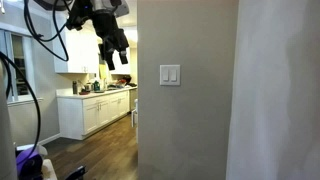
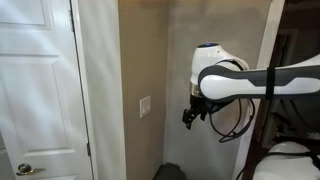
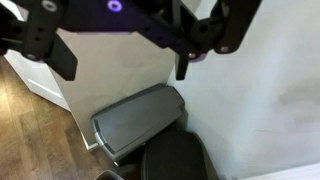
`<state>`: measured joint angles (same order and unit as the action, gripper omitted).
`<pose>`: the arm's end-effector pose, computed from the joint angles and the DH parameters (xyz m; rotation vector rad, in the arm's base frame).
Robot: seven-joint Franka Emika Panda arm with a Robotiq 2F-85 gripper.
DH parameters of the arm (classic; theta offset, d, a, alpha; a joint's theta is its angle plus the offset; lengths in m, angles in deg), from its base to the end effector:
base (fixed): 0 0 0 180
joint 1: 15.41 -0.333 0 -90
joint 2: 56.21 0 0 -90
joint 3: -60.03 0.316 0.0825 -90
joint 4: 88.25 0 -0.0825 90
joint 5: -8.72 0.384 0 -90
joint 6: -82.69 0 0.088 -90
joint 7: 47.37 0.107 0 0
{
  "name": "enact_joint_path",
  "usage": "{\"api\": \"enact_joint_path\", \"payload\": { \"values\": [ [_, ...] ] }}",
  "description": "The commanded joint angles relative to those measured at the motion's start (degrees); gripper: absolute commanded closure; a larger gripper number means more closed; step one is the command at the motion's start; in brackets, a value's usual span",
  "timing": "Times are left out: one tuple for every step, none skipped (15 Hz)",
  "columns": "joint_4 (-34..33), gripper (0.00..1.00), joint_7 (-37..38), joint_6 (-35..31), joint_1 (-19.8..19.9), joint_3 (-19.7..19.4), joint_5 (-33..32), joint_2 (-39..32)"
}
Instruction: Switch the right switch off
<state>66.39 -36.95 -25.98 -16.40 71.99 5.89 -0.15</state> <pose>0.2769 0.0646 0.5074 2.9357 -0.0301 0.2914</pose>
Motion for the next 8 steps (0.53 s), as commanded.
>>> {"api": "enact_joint_path", "payload": {
  "values": [
    [-0.1, 0.0, 0.5, 0.2, -0.7, -0.5, -0.5, -0.2],
    [-0.1, 0.0, 0.5, 0.2, -0.7, -0.5, -0.5, -0.2],
    [-0.1, 0.0, 0.5, 0.2, -0.7, -0.5, -0.5, -0.2],
    [-0.1, 0.0, 0.5, 0.2, -0.7, -0.5, -0.5, -0.2],
    [-0.1, 0.0, 0.5, 0.2, -0.7, -0.5, -0.5, -0.2],
    [-0.1, 0.0, 0.5, 0.2, -0.7, -0.5, -0.5, -0.2],
    [-0.1, 0.0, 0.5, 0.2, -0.7, -0.5, -0.5, -0.2],
    [-0.1, 0.25, 0.5, 0.2, -0.7, -0.5, -0.5, -0.2]
  ]
}}
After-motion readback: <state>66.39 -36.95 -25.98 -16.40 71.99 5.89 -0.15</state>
